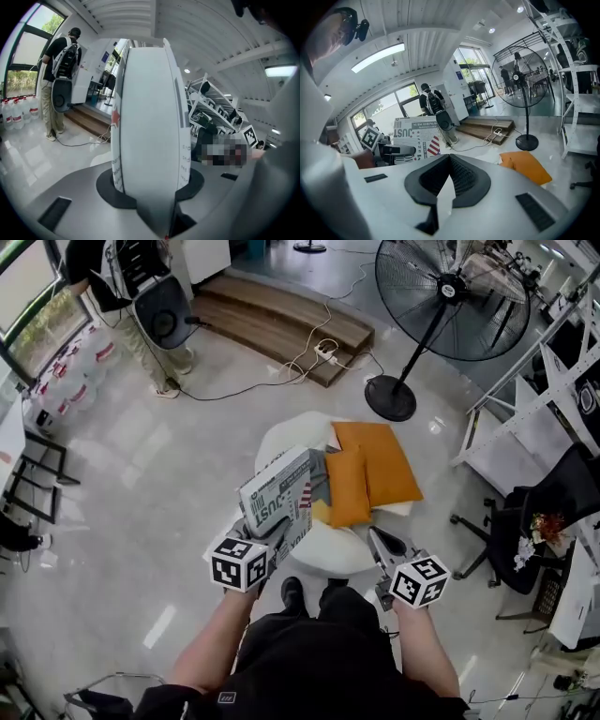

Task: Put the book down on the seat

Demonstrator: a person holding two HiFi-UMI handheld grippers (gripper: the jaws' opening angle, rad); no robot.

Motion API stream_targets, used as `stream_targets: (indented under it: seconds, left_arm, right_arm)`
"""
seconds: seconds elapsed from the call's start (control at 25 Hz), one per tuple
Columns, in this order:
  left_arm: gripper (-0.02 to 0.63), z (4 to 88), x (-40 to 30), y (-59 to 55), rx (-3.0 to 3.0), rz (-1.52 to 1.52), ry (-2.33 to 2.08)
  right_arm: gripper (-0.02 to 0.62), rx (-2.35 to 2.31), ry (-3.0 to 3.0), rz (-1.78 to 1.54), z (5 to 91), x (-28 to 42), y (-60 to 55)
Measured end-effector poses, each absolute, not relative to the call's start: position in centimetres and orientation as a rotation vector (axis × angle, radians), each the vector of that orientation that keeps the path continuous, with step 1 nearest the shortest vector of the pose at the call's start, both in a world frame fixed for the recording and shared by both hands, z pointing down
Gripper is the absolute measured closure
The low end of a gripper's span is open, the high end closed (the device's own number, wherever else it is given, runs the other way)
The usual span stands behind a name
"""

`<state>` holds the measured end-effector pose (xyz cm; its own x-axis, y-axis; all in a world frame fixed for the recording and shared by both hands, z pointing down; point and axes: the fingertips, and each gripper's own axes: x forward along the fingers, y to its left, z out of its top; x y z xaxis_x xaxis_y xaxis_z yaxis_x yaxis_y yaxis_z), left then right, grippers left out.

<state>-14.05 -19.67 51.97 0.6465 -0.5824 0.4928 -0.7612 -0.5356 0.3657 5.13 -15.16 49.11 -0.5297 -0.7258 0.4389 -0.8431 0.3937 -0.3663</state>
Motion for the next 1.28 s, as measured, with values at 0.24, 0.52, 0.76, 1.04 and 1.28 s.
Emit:
stream_targets:
  seconds: [0.24,0.52,0.76,1.04,1.28]
  left_arm:
    - [0.448,56.0,-13.0,-22.0,2.207,0.435,-1.031]
    - [0.448,63.4,-10.3,-24.8,2.119,0.519,-1.017]
    - [0.448,69.4,-6.7,-26.9,2.024,0.574,-0.988]
    - [0.446,78.9,-2.1,-27.7,1.97,0.68,-0.904]
    - [0.446,87.3,0.8,-28.9,1.885,0.707,-0.84]
  right_arm:
    - [0.581,1.308,-2.362,0.899,52.9,5.5,-17.8]
    - [0.581,1.203,-2.297,0.971,59.3,6.9,-20.3]
    - [0.58,1.11,-2.294,1.048,64.3,7.9,-22.7]
    - [0.581,1.102,-2.245,1.121,72.4,10.4,-26.0]
    - [0.58,1.064,-2.212,1.149,78.1,11.2,-27.4]
